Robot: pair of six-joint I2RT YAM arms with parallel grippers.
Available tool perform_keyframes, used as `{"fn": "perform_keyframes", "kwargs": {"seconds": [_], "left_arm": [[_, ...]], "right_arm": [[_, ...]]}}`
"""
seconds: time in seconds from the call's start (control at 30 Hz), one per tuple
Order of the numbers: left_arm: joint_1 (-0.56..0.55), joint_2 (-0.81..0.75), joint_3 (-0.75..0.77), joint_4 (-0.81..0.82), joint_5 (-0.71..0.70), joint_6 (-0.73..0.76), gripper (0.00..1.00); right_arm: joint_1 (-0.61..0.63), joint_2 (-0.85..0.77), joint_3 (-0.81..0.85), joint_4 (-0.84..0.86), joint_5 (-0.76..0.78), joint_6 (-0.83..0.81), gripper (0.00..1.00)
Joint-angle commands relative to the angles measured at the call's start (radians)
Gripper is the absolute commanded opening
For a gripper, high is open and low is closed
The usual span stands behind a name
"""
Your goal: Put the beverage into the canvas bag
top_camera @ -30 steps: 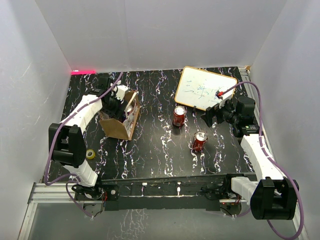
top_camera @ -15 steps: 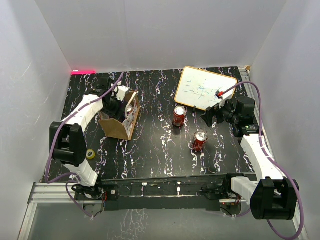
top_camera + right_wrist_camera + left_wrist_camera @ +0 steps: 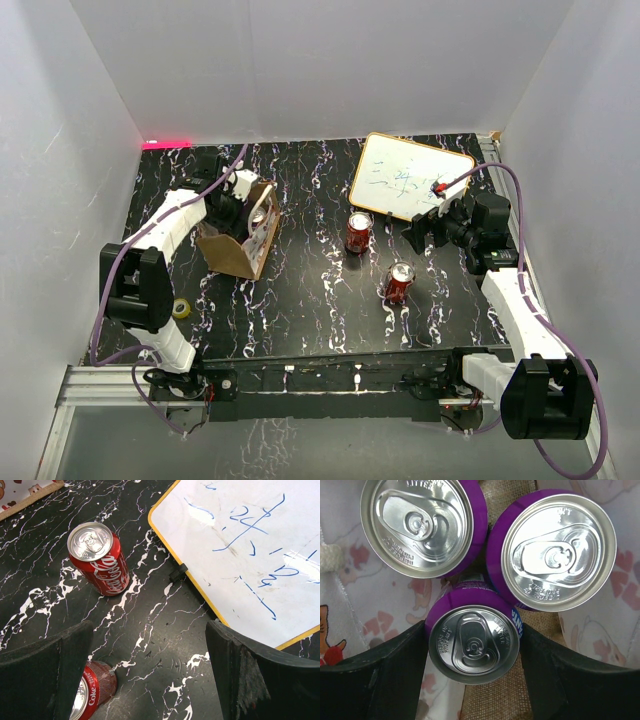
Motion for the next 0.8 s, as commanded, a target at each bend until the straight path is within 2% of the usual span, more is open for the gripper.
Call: {"fn": "perform_keyframes", "kwargs": {"seconds": [0.0,0.2,0.43,0.53,0.77], "left_arm": [[0.003,-0.046,0.023,0.085,-0.023,0.023,0.52],[0.003,-0.069,0.022,0.138,-0.017,0.008,0.45],[0.003,-0.062,-0.002,0.176,0.000,0.007,0.45],[0.003,-0.042,-0.010,0.180,-0.003,0.011,0.49],[0.004,-0.023,-0.035,0.205,-0.030,0.021,0.66]], "right_arm": [[-0.009,-0.005,-0.010,0.042,0.008,-0.013,0.98],[-0.011,-0.006,-0.010,0.042,0.008,-0.013,0.98],[-0.011,-0.006,-0.010,0.042,0.005,-0.013,0.98],[-0.011,-0.008,-0.010,0.040,0.007,-0.011,0.98],[-0.012,-0.007,-0.008,0.040,0.006,-0.010,0.98]]}}
